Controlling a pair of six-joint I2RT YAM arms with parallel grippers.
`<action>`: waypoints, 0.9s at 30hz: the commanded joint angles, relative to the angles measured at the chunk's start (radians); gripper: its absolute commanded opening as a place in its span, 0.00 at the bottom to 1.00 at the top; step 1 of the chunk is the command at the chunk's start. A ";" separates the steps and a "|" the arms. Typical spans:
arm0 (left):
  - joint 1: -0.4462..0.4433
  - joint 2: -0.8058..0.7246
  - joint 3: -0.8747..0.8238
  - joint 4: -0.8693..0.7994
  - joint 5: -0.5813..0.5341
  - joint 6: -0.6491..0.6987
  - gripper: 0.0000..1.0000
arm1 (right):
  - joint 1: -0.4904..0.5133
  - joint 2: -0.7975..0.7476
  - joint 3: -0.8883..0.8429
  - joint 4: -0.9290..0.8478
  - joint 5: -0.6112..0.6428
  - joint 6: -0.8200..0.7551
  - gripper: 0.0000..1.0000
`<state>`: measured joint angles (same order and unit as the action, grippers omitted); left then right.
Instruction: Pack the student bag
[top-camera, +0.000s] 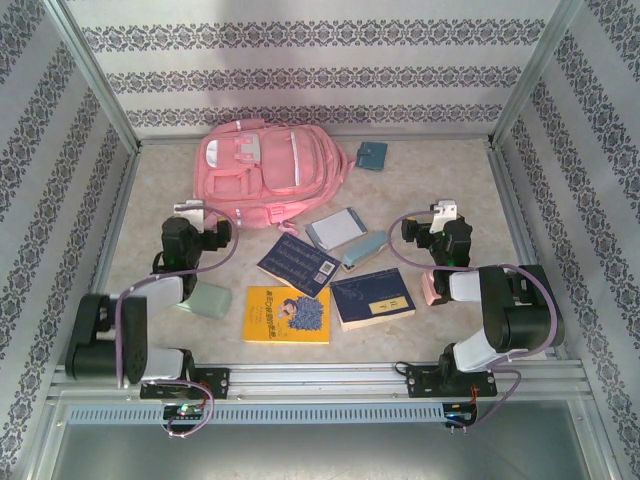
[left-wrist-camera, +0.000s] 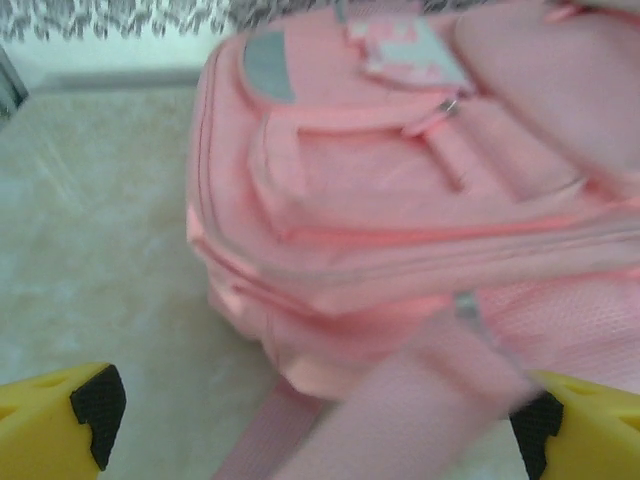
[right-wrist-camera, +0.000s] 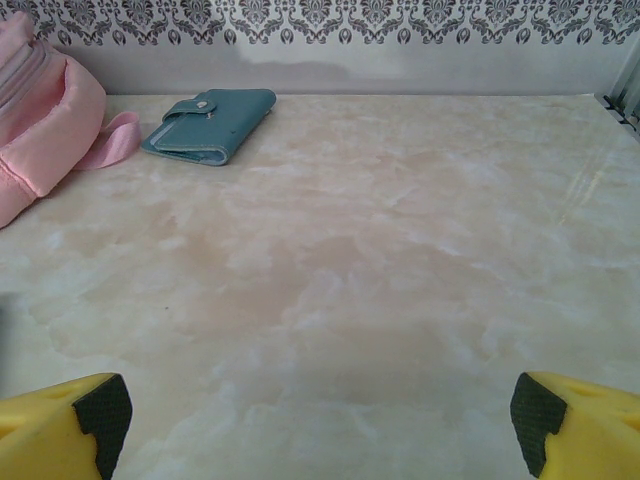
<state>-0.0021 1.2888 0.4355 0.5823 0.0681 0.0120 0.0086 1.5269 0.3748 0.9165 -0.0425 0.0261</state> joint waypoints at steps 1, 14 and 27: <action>-0.044 -0.175 0.027 -0.177 0.019 0.017 1.00 | -0.005 0.000 -0.001 0.030 -0.013 -0.005 0.98; -0.196 -0.523 0.397 -0.789 0.045 -0.184 0.99 | 0.177 -0.470 0.243 -0.614 -0.072 -0.170 0.98; -0.341 -0.031 1.008 -1.548 -0.060 -0.595 0.99 | 0.696 -0.656 0.723 -1.375 0.204 0.115 0.98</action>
<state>-0.3470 1.1927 1.4433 -0.7536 -0.0227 -0.4610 0.6804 0.8719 1.0130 -0.1825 0.0151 -0.0315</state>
